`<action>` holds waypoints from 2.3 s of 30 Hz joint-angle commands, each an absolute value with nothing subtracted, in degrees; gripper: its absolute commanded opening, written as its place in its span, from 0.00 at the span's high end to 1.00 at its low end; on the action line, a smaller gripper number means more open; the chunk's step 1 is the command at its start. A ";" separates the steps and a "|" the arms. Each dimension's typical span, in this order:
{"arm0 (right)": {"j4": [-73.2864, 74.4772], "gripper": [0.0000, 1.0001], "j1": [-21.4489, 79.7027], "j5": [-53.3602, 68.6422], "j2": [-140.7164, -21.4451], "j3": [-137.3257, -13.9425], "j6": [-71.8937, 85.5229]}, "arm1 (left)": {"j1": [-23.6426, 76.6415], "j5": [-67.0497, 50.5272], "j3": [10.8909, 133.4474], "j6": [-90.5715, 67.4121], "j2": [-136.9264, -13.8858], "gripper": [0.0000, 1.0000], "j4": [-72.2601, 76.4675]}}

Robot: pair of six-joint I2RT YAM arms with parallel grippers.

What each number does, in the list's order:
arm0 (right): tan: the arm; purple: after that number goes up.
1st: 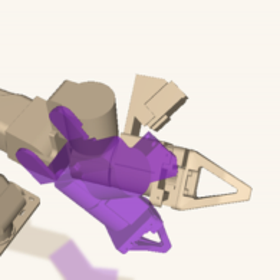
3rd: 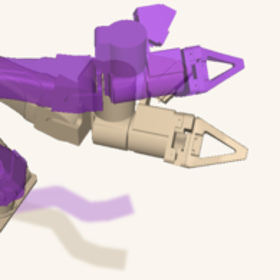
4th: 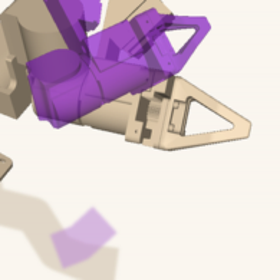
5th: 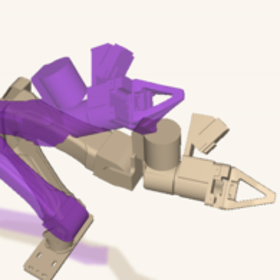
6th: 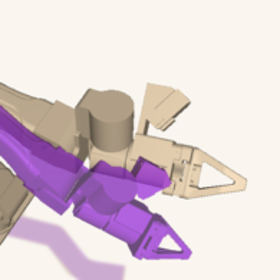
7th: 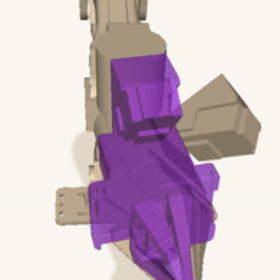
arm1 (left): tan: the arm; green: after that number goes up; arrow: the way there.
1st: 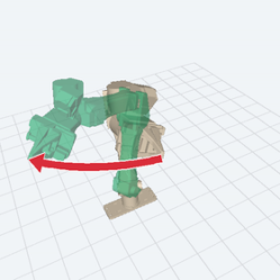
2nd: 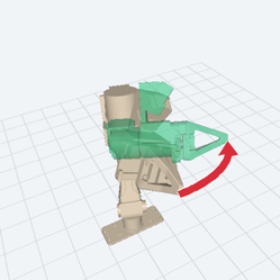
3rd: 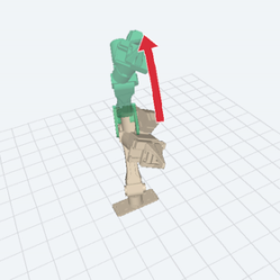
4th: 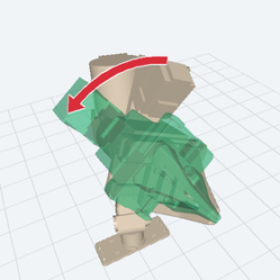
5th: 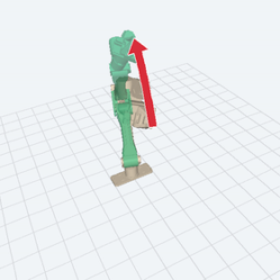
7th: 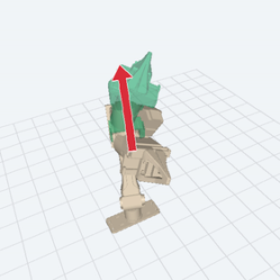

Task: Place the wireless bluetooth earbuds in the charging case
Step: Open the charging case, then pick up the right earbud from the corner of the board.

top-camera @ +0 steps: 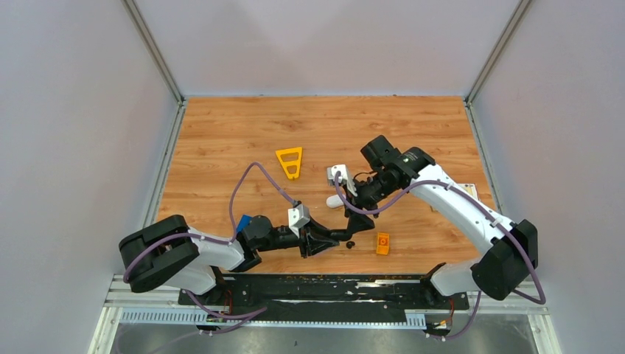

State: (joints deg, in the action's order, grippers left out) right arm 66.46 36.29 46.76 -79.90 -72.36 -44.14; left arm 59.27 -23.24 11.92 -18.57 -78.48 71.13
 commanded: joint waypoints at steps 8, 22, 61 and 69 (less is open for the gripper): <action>62.48 0.39 38.61 48.52 -77.39 -69.13 -42.57 | 59.56 -23.98 14.36 -19.56 -77.30 1.00 74.33; 63.08 0.44 37.19 48.36 -82.49 -72.91 -40.57 | 59.59 -25.87 15.13 -16.44 -72.80 1.00 66.81; 57.99 0.64 21.53 45.95 -63.50 -56.77 -49.90 | 59.67 -16.26 9.10 -20.70 -62.94 1.00 61.05; 52.89 0.74 22.35 44.88 -70.91 -53.24 -54.44 | 59.63 -13.76 7.95 -19.20 -52.36 1.00 50.72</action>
